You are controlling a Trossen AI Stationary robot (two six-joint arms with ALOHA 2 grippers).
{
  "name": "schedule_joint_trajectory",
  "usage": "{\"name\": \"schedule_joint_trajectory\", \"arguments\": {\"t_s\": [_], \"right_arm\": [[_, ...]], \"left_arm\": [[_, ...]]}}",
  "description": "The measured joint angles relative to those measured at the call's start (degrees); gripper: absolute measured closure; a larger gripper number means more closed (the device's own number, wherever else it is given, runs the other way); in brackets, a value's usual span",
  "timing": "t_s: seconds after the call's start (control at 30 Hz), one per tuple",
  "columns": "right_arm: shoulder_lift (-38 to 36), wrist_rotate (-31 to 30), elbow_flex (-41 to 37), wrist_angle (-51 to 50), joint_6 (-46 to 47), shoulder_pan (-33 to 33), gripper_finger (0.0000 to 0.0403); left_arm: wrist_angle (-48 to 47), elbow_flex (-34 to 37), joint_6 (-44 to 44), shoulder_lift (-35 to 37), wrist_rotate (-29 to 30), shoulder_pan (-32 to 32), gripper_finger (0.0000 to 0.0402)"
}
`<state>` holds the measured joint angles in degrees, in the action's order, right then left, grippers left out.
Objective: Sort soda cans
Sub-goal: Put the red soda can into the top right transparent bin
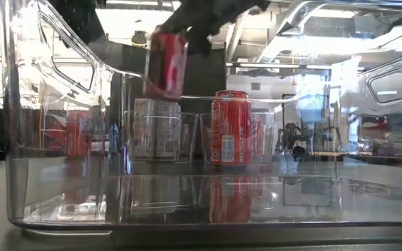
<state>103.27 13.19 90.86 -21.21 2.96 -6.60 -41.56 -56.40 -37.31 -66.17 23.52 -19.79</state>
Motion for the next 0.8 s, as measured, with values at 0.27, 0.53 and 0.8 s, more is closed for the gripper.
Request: {"name": "schedule_joint_trajectory", "arguments": {"t_s": [0.27,0.53,0.8], "right_arm": [[-10.1,-9.3,0.1,-14.2,-5.0,-10.0,0.0135],[-17.3,-9.9,-9.1,-21.4,-5.4,-18.0,0.0135],[-28.5,-9.4,-25.7,-9.8,0.4,-20.8,0.0135]], "left_arm": [[0.1,0.0,-4.7,5.1,4.0,0.0,0.0189],[0.1,0.0,-7.7,4.6,5.1,-0.6,0.0189],[-0.1,0.0,-8.7,4.2,7.6,-2.2,0.0189]]}}
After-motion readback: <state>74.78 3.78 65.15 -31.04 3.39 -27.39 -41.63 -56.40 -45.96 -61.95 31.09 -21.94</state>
